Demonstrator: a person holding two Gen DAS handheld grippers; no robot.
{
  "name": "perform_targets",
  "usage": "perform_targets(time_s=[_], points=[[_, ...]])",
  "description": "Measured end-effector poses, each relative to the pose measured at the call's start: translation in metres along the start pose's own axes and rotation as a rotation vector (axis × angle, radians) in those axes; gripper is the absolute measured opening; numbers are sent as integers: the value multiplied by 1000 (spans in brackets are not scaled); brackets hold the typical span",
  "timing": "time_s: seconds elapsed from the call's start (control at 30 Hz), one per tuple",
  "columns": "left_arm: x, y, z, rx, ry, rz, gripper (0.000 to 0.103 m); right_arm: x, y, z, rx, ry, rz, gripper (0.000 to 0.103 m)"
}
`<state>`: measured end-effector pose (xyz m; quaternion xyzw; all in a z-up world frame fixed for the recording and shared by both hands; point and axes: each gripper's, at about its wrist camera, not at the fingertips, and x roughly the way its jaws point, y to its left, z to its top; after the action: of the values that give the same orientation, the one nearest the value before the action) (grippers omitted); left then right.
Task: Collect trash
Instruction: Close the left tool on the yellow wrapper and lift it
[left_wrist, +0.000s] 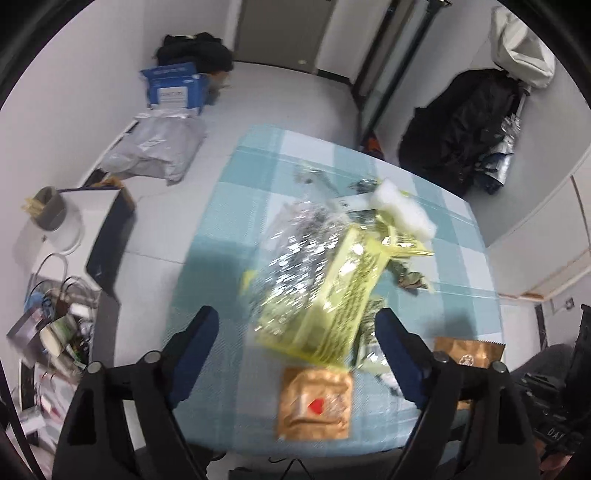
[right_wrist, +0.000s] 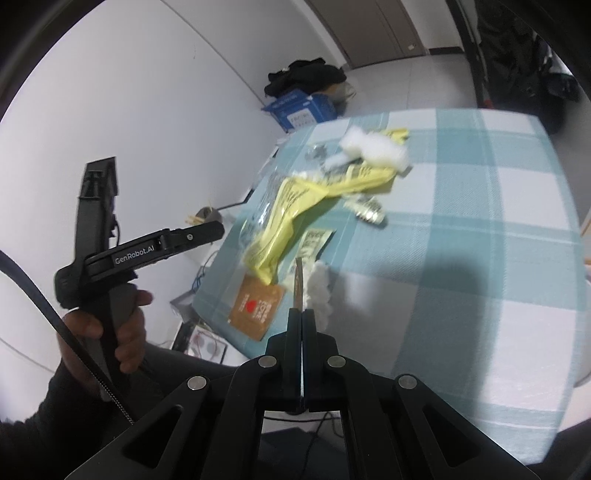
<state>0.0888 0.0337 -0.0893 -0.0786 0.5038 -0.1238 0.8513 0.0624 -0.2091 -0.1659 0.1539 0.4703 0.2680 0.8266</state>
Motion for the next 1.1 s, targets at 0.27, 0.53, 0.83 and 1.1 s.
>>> perform_targets(time_s=[0.27, 0.53, 0.83, 1.1], points=[[49, -11, 21, 107, 162, 31, 89, -24, -9, 13, -12, -59, -20, 0], [70, -16, 18, 137, 267, 84, 89, -33, -25, 23, 14, -92, -25, 0], [56, -19, 18, 145, 226, 98, 37, -40, -28, 28, 16, -120, -17, 0], [33, -25, 24, 115, 163, 101, 8, -54, -23, 28, -12, -155, -23, 0]])
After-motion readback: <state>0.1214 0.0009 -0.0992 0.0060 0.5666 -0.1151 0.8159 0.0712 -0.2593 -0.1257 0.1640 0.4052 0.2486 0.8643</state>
